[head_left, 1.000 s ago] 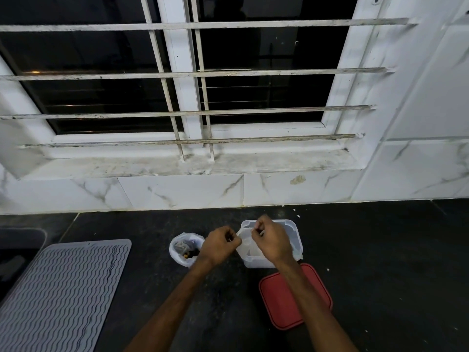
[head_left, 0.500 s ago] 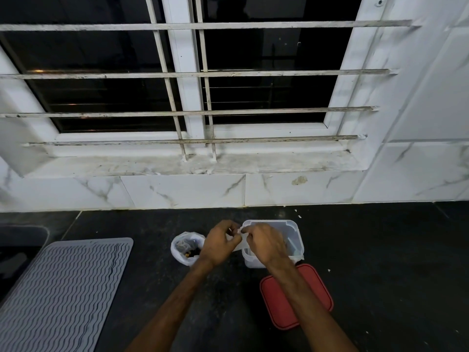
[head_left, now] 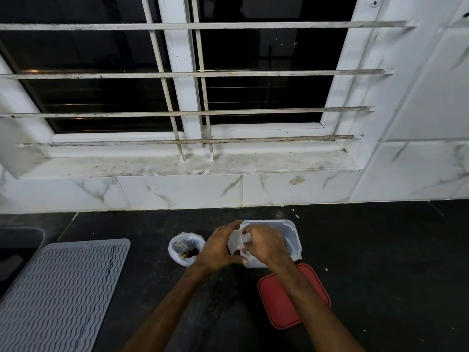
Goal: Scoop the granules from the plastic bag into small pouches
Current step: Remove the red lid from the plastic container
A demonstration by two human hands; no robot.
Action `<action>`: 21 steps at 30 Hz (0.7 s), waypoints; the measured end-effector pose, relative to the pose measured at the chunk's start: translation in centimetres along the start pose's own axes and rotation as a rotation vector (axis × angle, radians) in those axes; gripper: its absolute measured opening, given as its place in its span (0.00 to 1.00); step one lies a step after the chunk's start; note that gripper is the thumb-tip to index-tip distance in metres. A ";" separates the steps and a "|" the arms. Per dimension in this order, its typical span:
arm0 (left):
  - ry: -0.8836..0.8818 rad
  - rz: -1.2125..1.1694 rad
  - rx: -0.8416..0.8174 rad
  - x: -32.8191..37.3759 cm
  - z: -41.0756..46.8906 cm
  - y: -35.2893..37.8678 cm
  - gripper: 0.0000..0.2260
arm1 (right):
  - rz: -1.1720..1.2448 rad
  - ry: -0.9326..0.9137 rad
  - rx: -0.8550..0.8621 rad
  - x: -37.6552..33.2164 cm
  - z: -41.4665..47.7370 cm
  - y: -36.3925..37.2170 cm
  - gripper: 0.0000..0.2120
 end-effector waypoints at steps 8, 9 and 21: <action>0.027 -0.165 0.090 0.9 -0.1 -0.6 0.21 | 0.194 -0.123 -0.030 -0.3 0.3 -0.2 0.10; 0.022 -0.209 0.119 0.7 -0.3 -0.8 0.21 | 0.293 -0.116 0.012 0.5 0.1 -0.5 0.10; -0.036 -0.285 0.283 -0.2 -1.9 -0.8 0.26 | 0.574 0.527 0.297 17.3 -1.3 3.5 0.07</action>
Point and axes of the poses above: each hand's wrist, its own z-axis towards the middle knuckle, its own y-axis out of the palm, x = y × z, the point moved 3 cm from there along z, towards the middle knuckle, and after that the axes turned 5 degrees about -z, right-handed, at the moved point
